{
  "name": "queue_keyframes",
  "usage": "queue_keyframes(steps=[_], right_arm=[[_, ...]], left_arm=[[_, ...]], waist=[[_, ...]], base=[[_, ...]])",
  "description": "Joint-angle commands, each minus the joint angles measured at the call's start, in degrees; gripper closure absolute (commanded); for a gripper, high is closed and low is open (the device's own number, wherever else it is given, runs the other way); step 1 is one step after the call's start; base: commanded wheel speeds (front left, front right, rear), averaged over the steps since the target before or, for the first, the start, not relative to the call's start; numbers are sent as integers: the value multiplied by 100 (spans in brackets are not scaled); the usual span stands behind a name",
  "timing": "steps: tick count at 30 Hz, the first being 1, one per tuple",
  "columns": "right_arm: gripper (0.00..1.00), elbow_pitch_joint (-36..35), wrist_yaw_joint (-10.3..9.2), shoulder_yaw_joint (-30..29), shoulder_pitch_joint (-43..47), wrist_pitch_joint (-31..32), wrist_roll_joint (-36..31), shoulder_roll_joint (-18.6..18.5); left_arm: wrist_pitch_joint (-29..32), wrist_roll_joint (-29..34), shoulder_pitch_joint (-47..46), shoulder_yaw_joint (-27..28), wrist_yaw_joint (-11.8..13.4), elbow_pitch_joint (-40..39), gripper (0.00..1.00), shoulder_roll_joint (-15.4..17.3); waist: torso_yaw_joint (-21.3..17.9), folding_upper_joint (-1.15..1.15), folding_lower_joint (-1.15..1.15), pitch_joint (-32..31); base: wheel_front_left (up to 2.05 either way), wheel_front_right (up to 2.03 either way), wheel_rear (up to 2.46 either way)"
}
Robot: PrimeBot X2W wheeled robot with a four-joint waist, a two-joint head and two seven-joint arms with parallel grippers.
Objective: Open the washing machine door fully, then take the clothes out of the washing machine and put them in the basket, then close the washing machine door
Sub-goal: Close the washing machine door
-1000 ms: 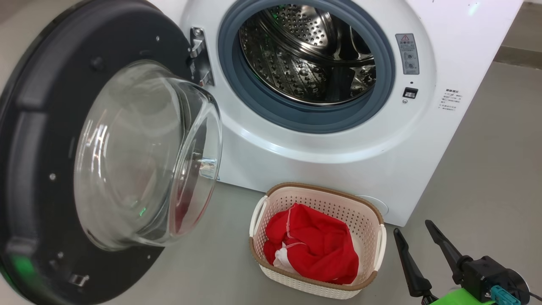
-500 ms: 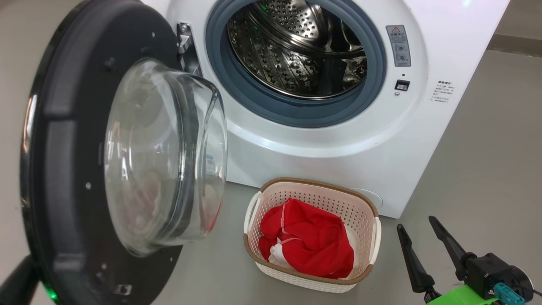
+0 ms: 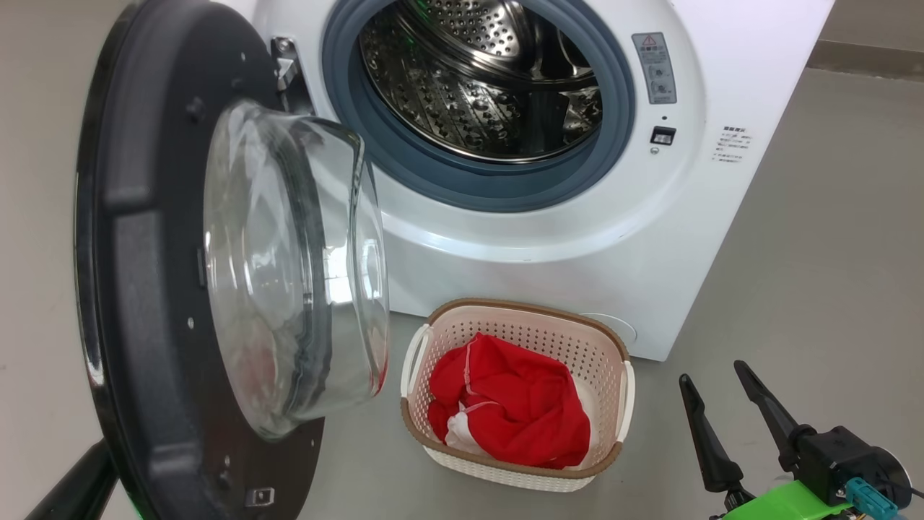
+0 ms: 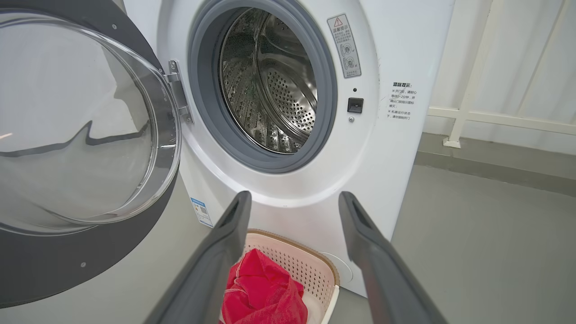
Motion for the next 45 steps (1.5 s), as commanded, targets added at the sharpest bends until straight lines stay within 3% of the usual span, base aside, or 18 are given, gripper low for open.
queue_keyframes(steps=[1, 17, 18, 20, 21, 31, 37, 40, 45], right_arm=[[0, -125, 2, 101, -274, -65, -2, -67], [0, -70, 2, 39, -307, -138, 57, -67], [0, -66, 2, 36, -308, -144, 62, -67], [0, -52, 2, 38, -309, -158, 71, -67], [0, -46, 2, 39, -310, -164, 76, -67], [0, 25, 2, 30, -293, -199, 84, -67], [0, 59, 2, 25, -269, -208, 91, -67], [0, 71, 2, 11, -253, -217, 86, -67], [0, 91, 2, 13, -206, -228, 70, -67]], left_arm=[[65, -90, -123, 192, -73, -224, 100, 94], [-648, -213, -124, 980, -196, -613, 97, -485], [-698, -221, -143, 1036, -203, -633, 80, -539], [-809, -112, -137, 1133, -212, -660, 22, -588], [-872, -26, -129, 1168, -216, -673, 0, -611], [-2172, 1925, -247, 1278, -232, -1000, 0, -843], [-3010, 3695, -224, 1031, -209, -1268, 0, -792], [-3328, 4837, -138, 755, -64, -1423, 0, -702], [-3689, 6897, 90, 141, 421, -1441, 0, -484]], waist=[[-30, 0, 0, 6], [-43, 0, 0, 61], [-33, 0, 0, 63], [-19, 0, 0, 57], [-12, 0, 0, 56], [109, 0, 0, -20], [149, 0, 0, -115], [162, 0, 0, -147], [163, 0, 0, -216]], base=[[0, 0, 0], [0, 0, 0], [0, 0, 0], [0, 0, 0], [0, 0, 0], [0, 0, 0], [0, 0, 0], [0, 0, 0], [0, 0, 0]])
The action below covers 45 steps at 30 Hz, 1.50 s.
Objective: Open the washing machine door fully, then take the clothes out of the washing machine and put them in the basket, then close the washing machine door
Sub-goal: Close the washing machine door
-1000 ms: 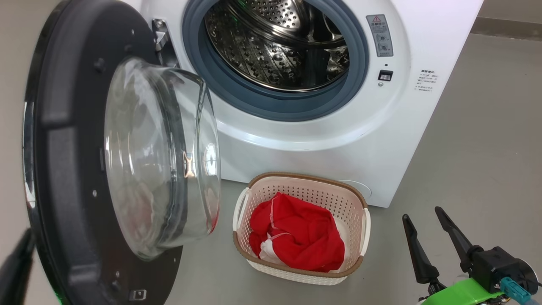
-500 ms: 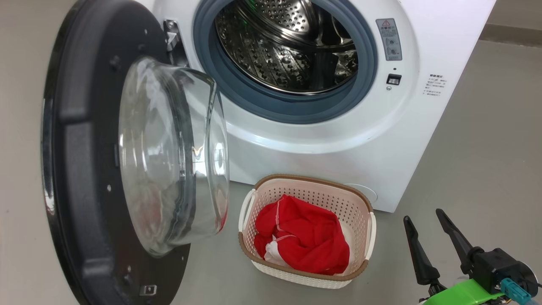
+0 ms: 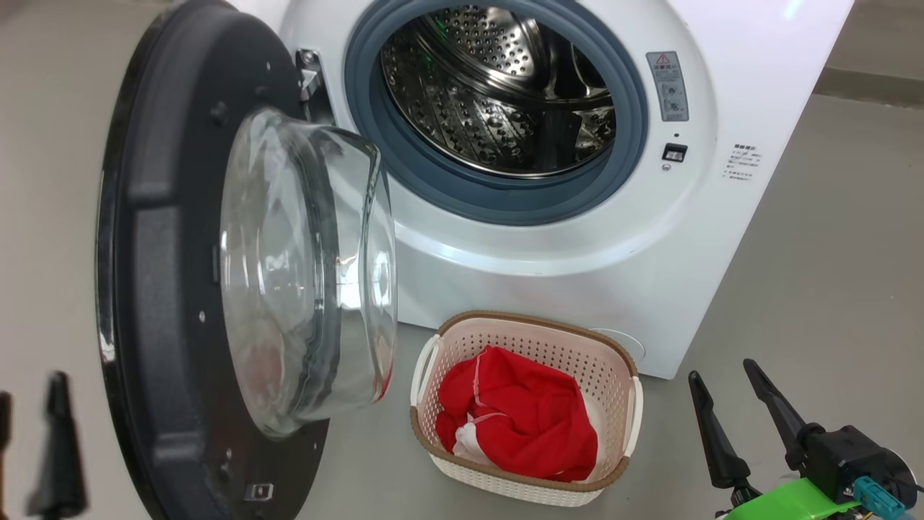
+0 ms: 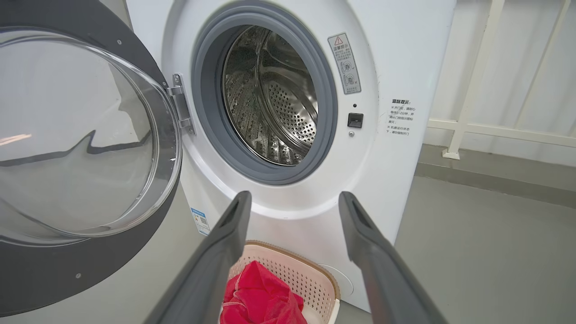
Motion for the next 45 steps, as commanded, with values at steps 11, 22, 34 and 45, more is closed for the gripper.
queue_keyframes(steps=[11, 22, 34, 45], right_arm=[[0, -97, 2, 114, 35, -52, 28, -67], [0, -91, 2, 147, 76, -53, 44, -67], [0, -109, 2, 163, 87, -40, 43, -67], [0, -106, 2, 153, 77, -28, 44, -67]], left_arm=[[-391, 1966, 368, -413, 721, 112, 0, 230], [-442, 2287, 531, -507, 906, 195, 0, 262], [-420, 2291, 542, -558, 974, 149, 0, 258], [-385, 2303, 557, -605, 1032, 119, 0, 266]], waist=[[16, 0, 0, -131], [68, 0, 0, -138], [91, 0, 0, -127], [108, 0, 0, -132]], base=[[0, 0, 0], [0, 0, 0], [0, 0, 0], [0, 0, 0]])
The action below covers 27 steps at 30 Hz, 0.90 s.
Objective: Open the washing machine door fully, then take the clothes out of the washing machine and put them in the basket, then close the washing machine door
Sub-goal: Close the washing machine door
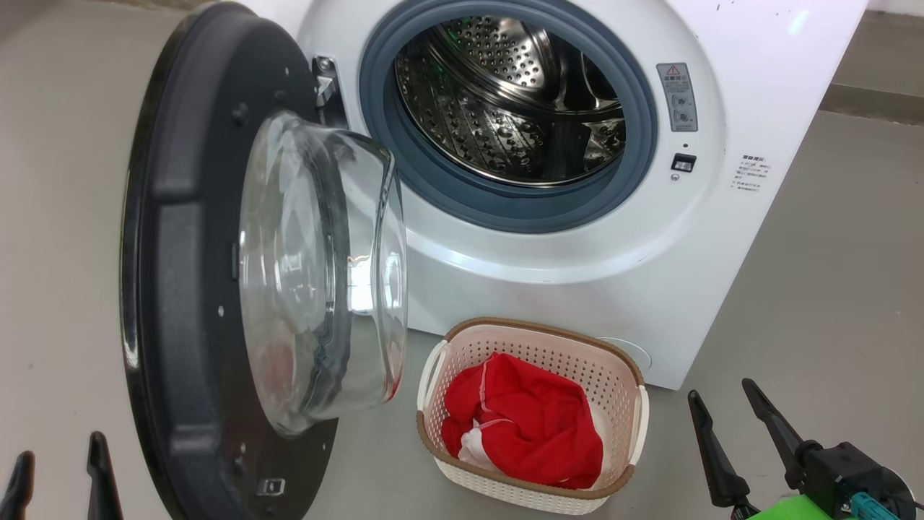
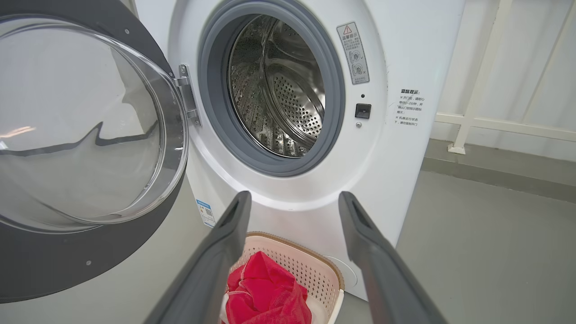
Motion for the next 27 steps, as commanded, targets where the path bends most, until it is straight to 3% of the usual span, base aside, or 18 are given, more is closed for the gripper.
queue_keyframes(steps=[1, 6, 7, 8, 10, 11, 18, 21, 27], right_arm=[[0, -137, 2, 136, -136, -30, 40, -71], [0, -135, 2, 140, -141, -35, 44, -71], [0, -133, 2, 142, -142, -36, 45, -71], [0, -131, 2, 142, -145, -36, 45, -71], [0, -126, 2, 141, -152, -36, 45, -71], [0, -123, 2, 140, -155, -36, 44, -71], [0, -115, 2, 119, -164, -40, 51, -71], [0, -120, 2, 118, -164, -42, 60, -71], [0, -117, 2, 108, -175, -58, 72, -71]], left_arm=[[7, 35, -124, 185, 33, -171, 0, 102], [24, 38, -117, 168, 52, -182, 0, 109], [28, 37, -116, 164, 56, -184, 8, 110], [33, 36, -115, 160, 60, -187, 25, 110], [38, 41, -115, 154, 72, -192, 83, 116], [46, 39, -112, 150, 74, -194, 100, 119], [1, -265, -195, 254, 37, -312, 100, 45], [-77, -853, -332, 457, -94, -449, 100, -126], [-29, -2660, -754, 1103, -504, -638, 100, -424]], waist=[[0, 0, 0, -2], [2, 0, 0, -3], [1, 0, 0, -3], [2, 0, 0, -1], [2, 0, 0, 1], [3, 0, 0, 0], [29, 0, 0, -10], [39, 0, 0, -21], [47, 0, 0, -13]], base=[[0, 0, 0], [0, 0, 0], [0, 0, 0], [0, 0, 0], [0, 0, 0], [0, 0, 0], [0, 0, 0], [0, 0, 0], [0, 0, 0]])
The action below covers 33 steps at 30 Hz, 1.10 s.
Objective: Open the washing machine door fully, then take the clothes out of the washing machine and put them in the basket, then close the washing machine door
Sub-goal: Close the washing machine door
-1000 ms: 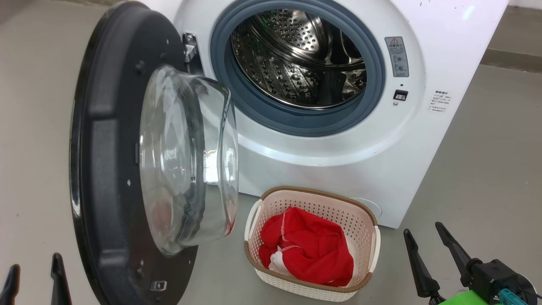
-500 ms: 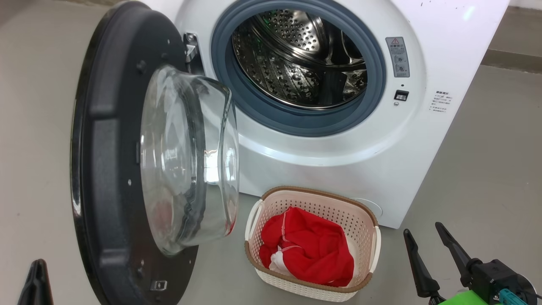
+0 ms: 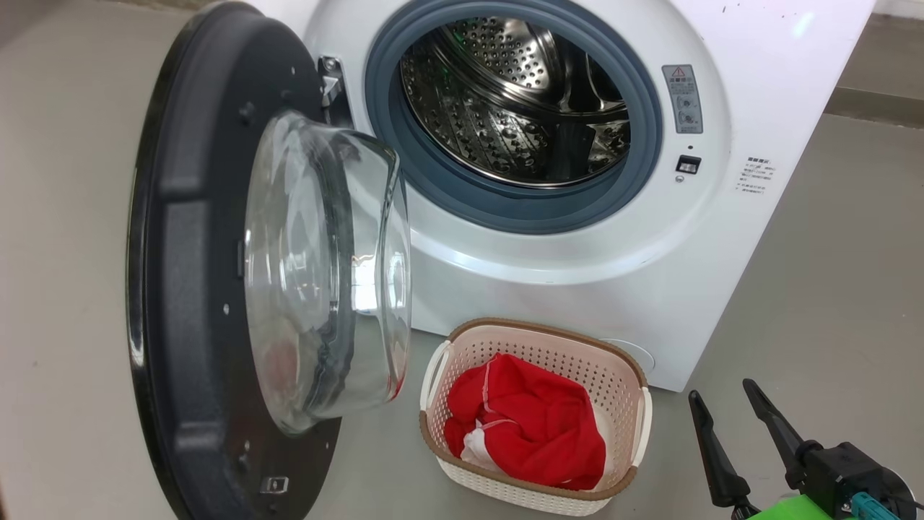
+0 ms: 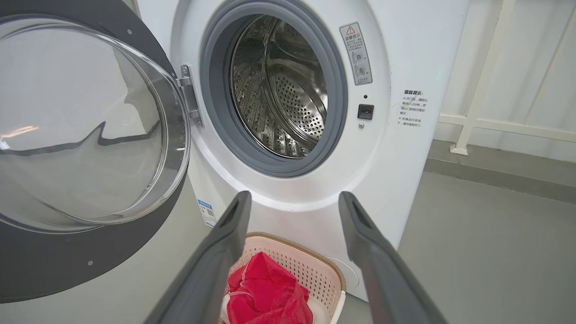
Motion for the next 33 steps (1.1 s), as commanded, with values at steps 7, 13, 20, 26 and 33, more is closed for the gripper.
queue_keyframes(steps=[7, 13, 20, 26, 33], right_arm=[[0, -131, 2, 127, -196, -68, 84, -72], [0, -137, 2, 121, -208, -68, 81, -72], [0, -142, 2, 108, -212, -57, 77, -72], [0, -146, 2, 112, -224, -43, 70, -72], [0, -122, 2, 136, -238, -51, 71, -72]], left_arm=[[704, -2739, -888, 1016, -207, 105, 100, -75], [1512, -3815, -1055, 1136, -114, 599, 100, 112], [2280, -4342, -908, 863, -183, 810, 100, 147], [2654, -4431, -752, 577, -260, 789, 100, 122], [3084, -4531, -515, 263, -332, 687, 100, 94]], waist=[[-41, 0, 0, 43], [-96, 0, 0, 74], [-128, 0, 0, 80], [-142, 0, 0, 84], [-180, 0, 0, 84]], base=[[0, 0, 0], [0, 0, 0], [0, 0, 0], [0, 0, 0], [0, 0, 0]])
